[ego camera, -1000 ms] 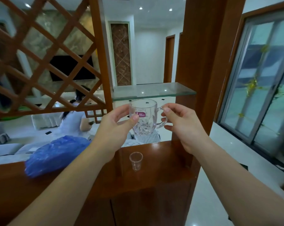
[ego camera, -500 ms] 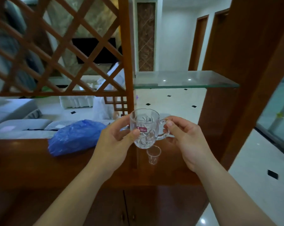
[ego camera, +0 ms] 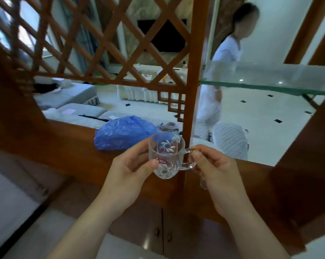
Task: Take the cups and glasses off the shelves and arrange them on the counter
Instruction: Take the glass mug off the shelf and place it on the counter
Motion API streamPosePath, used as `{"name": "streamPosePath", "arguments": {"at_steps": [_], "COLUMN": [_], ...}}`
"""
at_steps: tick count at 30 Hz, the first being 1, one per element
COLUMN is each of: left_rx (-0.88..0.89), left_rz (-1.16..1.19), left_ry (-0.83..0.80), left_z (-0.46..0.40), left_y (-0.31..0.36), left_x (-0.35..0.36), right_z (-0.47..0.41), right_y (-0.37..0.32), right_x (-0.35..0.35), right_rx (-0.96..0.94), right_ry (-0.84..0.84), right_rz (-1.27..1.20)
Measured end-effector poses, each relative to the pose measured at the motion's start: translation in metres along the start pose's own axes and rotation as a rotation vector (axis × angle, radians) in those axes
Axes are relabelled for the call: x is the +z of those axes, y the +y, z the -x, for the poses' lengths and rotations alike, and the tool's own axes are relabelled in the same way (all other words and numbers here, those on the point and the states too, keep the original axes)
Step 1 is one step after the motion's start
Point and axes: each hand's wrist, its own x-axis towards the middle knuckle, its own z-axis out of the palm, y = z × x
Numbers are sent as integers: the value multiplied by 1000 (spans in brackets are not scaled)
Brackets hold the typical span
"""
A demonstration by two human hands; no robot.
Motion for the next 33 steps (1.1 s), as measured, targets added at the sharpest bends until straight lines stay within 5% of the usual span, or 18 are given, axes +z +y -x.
{"name": "streamPosePath", "arguments": {"at_steps": [12,24,33], "left_rx": [-39,-93,-132], "left_rz": [50,149,210], "left_ry": [-48,-223,-324], "left_z": [-12,-62,-91], "left_y": [-36,-90,-131], "left_x": [-36,-103,-134], "right_z": [-9,-16,-32], "right_y": [33,68,110], "right_x": [31,105,129], "right_rx": [61,36,-117], "right_ry": [16,239,330], "right_rz": [52,81,437]}}
